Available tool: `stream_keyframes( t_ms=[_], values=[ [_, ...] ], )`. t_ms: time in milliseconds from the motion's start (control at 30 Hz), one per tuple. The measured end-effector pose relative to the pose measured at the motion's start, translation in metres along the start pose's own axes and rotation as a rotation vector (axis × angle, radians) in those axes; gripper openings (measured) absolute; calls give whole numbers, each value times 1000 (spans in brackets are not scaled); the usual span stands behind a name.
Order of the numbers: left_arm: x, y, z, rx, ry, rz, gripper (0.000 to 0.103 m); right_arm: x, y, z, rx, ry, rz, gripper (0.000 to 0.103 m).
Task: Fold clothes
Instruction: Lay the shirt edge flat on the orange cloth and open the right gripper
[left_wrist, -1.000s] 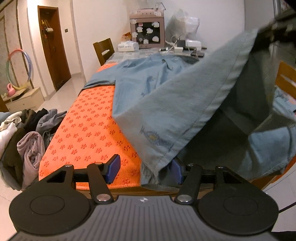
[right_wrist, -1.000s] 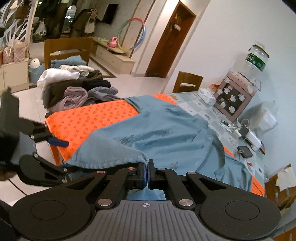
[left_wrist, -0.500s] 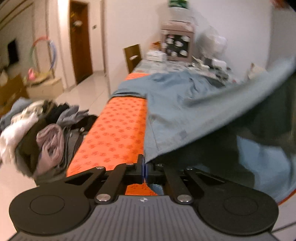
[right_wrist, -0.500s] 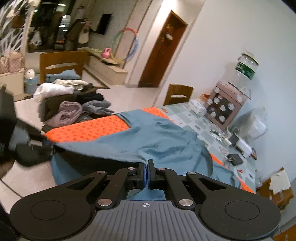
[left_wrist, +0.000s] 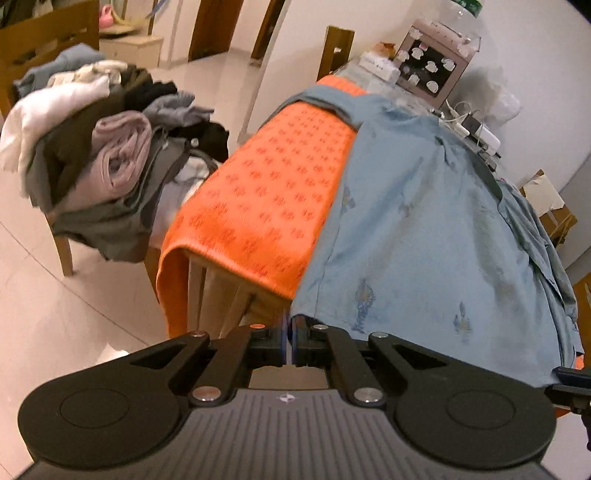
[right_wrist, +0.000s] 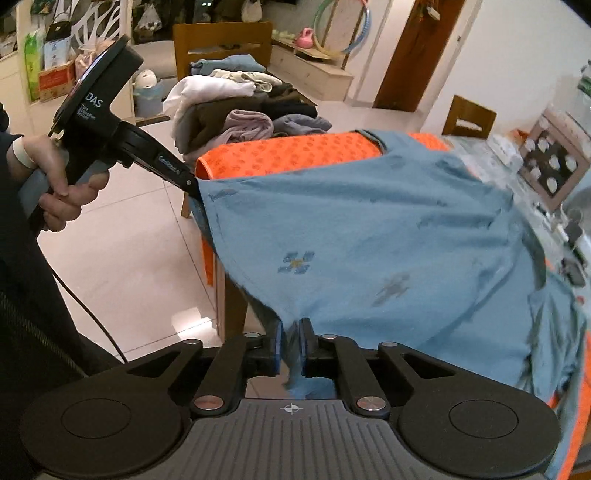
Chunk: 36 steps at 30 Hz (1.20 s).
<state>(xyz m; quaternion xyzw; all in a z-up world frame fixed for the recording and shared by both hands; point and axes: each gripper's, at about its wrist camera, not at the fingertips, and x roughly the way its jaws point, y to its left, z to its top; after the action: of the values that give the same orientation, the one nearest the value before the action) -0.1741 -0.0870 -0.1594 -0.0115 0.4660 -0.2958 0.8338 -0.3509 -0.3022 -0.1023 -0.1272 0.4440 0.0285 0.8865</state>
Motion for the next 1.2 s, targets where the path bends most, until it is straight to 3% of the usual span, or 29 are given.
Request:
stream_keyframes(
  t_ms=[167,333,567,633,733,767,867,967,1200],
  values=[
    [-1,10,-4,-8,28,-3,4,-16,-20,-14,192,-50,-41,38],
    [-5,21,-4,-6,40,18,4,-10,-53,-36,466,-46,-120,39],
    [-25,14,5,111,11,16,5,18,-69,-76,767,-29,-96,40],
    [-30,3,9,175,0,0,9,26,-69,-85,849,-49,-53,40],
    [-33,-19,12,281,-17,-39,24,39,-69,-99,1003,-75,22,40],
    [-34,-28,12,321,-20,-56,28,43,-67,-100,1014,-72,12,40],
    [-34,-53,12,445,-20,-111,33,52,-63,-104,1041,-64,0,37],
    [-30,-70,6,538,-18,-151,34,54,-61,-104,1072,-71,-7,3],
    [-24,-110,-13,759,-13,-277,52,11,-62,-59,1018,-230,10,3]
  ],
)
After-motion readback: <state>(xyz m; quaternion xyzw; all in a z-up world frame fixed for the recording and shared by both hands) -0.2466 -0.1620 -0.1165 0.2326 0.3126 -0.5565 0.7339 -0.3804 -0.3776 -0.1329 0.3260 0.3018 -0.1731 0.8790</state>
